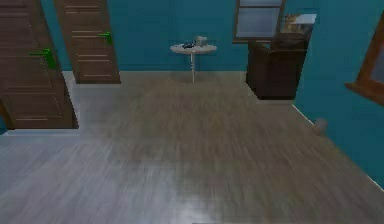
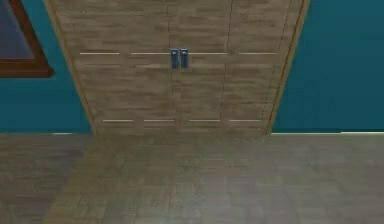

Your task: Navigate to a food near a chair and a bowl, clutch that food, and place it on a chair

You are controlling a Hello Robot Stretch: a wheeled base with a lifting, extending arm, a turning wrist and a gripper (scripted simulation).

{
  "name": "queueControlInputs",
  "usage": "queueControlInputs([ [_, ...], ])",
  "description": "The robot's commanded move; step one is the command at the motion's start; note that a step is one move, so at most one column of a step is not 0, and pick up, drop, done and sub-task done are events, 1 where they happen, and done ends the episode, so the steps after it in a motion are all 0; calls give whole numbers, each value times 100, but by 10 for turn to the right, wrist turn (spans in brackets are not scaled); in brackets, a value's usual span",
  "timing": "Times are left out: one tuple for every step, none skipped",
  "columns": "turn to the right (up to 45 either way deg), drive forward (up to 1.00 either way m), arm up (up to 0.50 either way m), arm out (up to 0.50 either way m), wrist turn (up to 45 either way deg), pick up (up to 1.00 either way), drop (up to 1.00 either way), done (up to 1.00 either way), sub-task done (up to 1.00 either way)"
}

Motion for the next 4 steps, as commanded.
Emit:
queueControlInputs([
  [420,0,0,0,0,0,0,0,0],
  [0,30,0,0,0,0,0,0,0],
  [-450,0,0,0,0,0,0,0,0],
  [-390,0,0,0,0,0,0,0,0],
])
